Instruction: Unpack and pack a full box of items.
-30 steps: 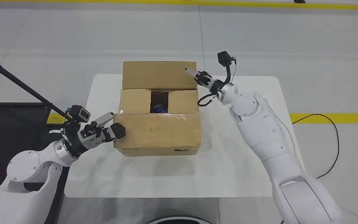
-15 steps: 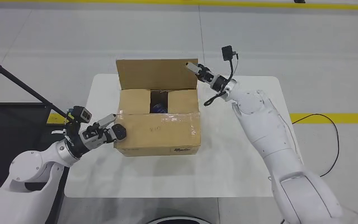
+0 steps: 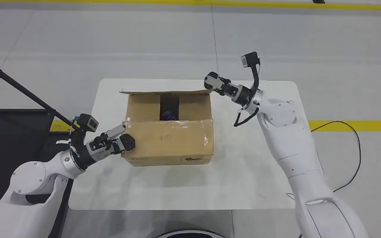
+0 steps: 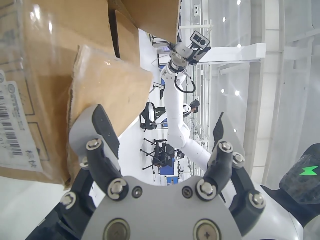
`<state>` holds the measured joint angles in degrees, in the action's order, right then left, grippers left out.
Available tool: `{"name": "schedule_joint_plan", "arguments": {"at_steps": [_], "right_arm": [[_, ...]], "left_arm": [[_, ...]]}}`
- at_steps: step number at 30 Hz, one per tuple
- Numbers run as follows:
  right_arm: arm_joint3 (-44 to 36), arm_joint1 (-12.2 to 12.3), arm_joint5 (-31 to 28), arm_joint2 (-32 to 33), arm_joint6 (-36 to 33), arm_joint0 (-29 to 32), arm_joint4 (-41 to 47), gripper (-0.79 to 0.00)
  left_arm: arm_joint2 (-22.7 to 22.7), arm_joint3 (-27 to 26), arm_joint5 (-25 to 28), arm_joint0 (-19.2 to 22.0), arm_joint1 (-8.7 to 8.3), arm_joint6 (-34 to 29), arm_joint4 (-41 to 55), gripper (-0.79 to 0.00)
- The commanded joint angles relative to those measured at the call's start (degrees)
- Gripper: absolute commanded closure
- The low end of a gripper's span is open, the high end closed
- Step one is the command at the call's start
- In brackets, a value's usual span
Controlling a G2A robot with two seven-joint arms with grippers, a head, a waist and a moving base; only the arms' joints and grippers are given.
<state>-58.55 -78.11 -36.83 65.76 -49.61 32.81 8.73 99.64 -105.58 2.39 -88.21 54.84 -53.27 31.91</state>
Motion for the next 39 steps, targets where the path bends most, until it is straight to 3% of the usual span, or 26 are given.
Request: {"name": "schedule_joint_plan", "arguments": {"at_steps": [1, 11, 23, 39], "right_arm": [[-2.9, 0.5, 1.6, 0.8, -1.5, 1.4, 0.3, -0.785], [-11.4, 2.2, 12.5, 2.9, -11.3, 6.3, 6.0, -0.785], [-12.5, 2.6, 24.1, 0.7, -14.0, 7.2, 7.8, -0.785], [-14.0, 2.7, 24.9, 0.1, -12.8, 8.4, 7.2, -0.785]], "left_arm": [[0.0, -0.2, 0.3, -0.2, -0.01, 0.1, -0.7, -0.785], [-1.1, -0.8, 2.2, -0.9, 0.43, 6.3, -2.2, -0.785], [-2.5, -1.0, 2.2, -1.3, 1.08, 13.9, -3.1, -0.785], [-2.5, -2.4, 4.5, -2.2, 1.81, 19.4, -3.7, -0.785]]}}
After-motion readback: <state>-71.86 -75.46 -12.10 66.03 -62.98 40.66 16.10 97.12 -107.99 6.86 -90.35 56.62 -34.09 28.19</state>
